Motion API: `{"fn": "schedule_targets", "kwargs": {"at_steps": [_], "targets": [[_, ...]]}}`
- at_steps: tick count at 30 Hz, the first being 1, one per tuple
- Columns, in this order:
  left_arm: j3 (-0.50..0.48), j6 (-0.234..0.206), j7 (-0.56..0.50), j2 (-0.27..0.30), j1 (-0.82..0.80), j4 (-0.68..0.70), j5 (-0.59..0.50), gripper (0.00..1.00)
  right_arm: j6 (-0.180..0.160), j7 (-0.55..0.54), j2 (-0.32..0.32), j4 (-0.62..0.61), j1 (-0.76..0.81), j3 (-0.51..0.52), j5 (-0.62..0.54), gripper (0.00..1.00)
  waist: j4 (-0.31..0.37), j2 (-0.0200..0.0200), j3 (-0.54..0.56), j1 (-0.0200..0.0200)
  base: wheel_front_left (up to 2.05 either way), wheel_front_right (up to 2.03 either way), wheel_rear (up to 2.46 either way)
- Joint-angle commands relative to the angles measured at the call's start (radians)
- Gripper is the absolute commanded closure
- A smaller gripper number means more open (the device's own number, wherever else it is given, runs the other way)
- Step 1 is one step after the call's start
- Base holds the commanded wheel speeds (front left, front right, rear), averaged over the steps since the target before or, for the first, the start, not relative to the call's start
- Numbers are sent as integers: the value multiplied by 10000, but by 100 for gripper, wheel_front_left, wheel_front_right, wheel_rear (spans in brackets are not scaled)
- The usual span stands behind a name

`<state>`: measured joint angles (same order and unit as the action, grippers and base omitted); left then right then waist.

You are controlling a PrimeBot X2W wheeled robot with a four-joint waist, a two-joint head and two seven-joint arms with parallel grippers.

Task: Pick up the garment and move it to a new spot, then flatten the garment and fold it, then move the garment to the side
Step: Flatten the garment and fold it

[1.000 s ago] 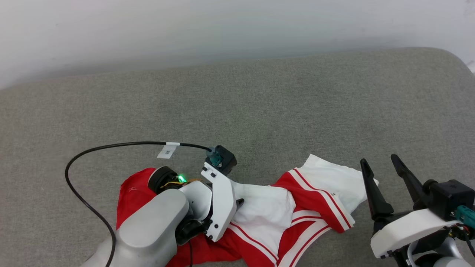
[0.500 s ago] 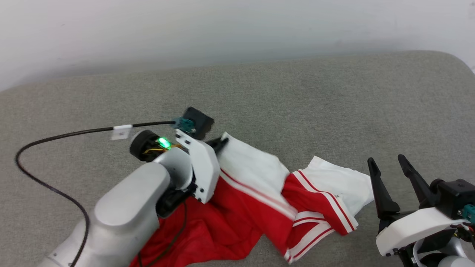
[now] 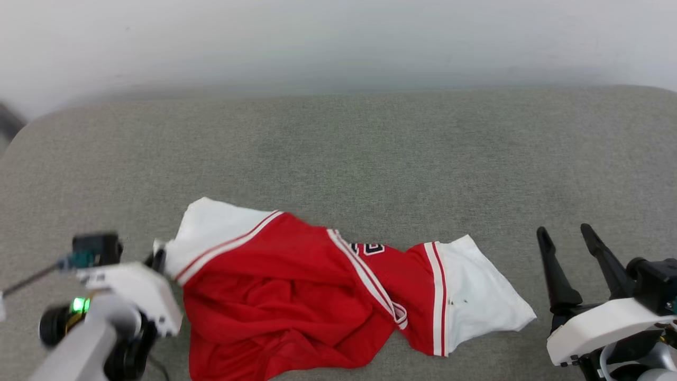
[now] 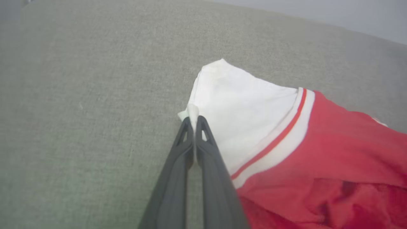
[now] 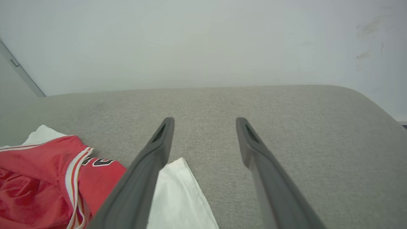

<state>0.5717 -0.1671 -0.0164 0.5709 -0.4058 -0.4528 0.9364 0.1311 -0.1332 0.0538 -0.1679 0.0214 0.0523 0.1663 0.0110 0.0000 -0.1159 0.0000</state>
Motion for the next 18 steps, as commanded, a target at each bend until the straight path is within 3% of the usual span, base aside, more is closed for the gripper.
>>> {"fn": "schedule_targets", "kwargs": {"at_steps": [1, 8, 9, 10, 18], "targets": [[-119, -137, 130, 37, 479, 62, 192, 100, -7, -38, -11, -53, 80, 45, 43, 0, -35, 0, -16, 0, 0, 0, 0], [-397, -555, 647, -349, 2632, 440, 978, 97, -7, -116, -17, -110, 252, 341, 31, 0, -122, 0, 143, 0, 0, 0, 0], [-380, -610, 768, -410, 2760, 521, 953, 5, -7, -136, -16, -128, 271, 415, 23, 0, -154, 0, 194, 0, 0, 0, 0], [-370, -657, 933, -444, 2816, 612, 863, 0, -7, -159, -17, -149, 304, 475, 7, 0, -181, 0, 249, 0, 0, 0, 0], [-390, -1333, 2392, -318, 2494, 1775, -380, 0, -7, -443, -24, -186, 582, 531, -52, 0, -234, 0, 923, 0, 0, 0, 0]]}}
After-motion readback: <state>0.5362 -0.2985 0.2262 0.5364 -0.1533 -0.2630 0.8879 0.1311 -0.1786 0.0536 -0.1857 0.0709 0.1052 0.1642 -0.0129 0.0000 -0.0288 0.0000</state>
